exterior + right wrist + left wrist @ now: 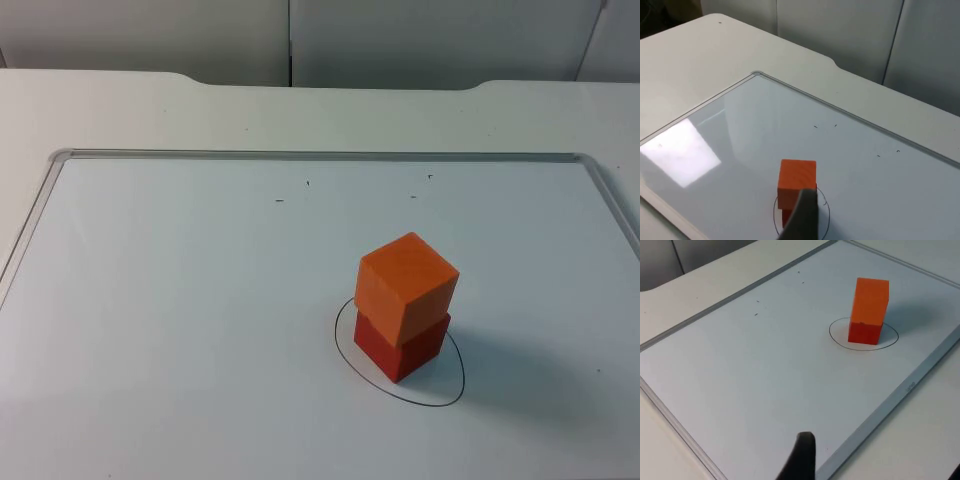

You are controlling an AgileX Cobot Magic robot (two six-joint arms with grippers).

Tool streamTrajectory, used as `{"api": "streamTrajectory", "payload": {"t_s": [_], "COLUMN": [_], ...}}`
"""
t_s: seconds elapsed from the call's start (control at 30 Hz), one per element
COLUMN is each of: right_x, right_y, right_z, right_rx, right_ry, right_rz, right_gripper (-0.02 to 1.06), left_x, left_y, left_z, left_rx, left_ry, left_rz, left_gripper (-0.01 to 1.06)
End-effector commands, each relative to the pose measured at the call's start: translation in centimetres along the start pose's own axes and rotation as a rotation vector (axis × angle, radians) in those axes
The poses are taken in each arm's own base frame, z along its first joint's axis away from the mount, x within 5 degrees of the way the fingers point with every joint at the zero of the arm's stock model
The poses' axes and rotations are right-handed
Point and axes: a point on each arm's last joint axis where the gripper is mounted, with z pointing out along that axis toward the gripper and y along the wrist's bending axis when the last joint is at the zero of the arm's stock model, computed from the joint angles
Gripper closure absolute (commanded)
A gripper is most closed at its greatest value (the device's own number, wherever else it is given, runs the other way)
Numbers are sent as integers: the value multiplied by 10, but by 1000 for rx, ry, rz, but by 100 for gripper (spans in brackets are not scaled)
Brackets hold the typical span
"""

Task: Pick up one cube with the left hand and another cube with the right hand. First place the cube in the right hand at the target position, then stack the cube in the left hand on top.

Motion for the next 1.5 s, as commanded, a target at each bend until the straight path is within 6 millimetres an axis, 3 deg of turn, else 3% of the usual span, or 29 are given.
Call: {"api": "streamTrajectory", "payload": {"t_s": [0.0,0.17,1.17,1.47], "right_x": [1,1,12,22], "right_y": [1,1,12,17], "right_z": [0,0,-2,-20], "right_rx": [-5,-13,-137,-190], "right_ry": [-9,-9,110,122], "right_rz": [-7,4,2,-35], "right_gripper": [27,27,27,27], "left_x": [0,0,0,0], "left_y": [1,2,1,2], "left_z": [0,0,0,0], "left_rx": [-3,-14,-10,-14], "left_ry": [-10,-10,-10,-10], "left_rz": [6,4,10,12], "left_gripper": [21,0,0,0]}}
